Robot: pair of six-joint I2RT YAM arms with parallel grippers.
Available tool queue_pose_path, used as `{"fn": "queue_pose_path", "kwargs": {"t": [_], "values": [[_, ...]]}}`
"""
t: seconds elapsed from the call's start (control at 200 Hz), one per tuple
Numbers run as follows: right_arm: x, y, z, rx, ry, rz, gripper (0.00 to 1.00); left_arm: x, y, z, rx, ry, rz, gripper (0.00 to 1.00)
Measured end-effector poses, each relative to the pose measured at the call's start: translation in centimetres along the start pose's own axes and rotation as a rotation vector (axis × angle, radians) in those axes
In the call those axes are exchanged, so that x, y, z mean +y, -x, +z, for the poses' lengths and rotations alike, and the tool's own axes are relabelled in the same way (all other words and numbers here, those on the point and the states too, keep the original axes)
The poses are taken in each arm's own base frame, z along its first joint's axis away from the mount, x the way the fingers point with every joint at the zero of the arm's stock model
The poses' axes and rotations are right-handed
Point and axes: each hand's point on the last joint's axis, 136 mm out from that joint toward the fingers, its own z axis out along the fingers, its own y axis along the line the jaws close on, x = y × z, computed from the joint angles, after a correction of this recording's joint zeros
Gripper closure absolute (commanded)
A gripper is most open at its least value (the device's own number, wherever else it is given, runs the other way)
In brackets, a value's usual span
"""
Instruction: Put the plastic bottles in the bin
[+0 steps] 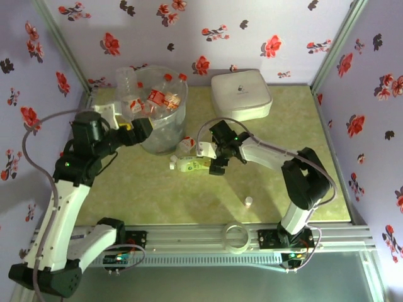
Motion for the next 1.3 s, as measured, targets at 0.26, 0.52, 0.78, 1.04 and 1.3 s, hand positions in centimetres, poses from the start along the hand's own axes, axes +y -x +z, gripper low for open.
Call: {"fn": "queue_pose_path", "kwargs": {"t": [0.26,0.52,0.78,1.04,1.3], "values": [[1.0,-1.2,3.6,0.054,0.056,-0.006,0.08,2.9,-2.9,-0.1,0.009,0.083,-0.072,0.01],[1.2,-0.8,3.7,0.033,0.069,0.019,0.25,3.7,-2.5,0.7,-0.001,0.123,-0.077,0.01],[1.5,-1.0,3.2,0.018,0.056,0.055,0.37,3.1,-1.1,0.9,-0.057,0.099,-0.097,0.01],[1.6,-0.2,-1.8,-0.077,-0.031,0.109,0.42,2.6,-0.2,-0.5,-0.12,0.086,-0.1,0.01],[1.0,1.4,-9.3,-0.27,-0.182,0.233,0.39,1.6,0.5,-0.8,-0.145,0.036,-0.127,0.0]]}}
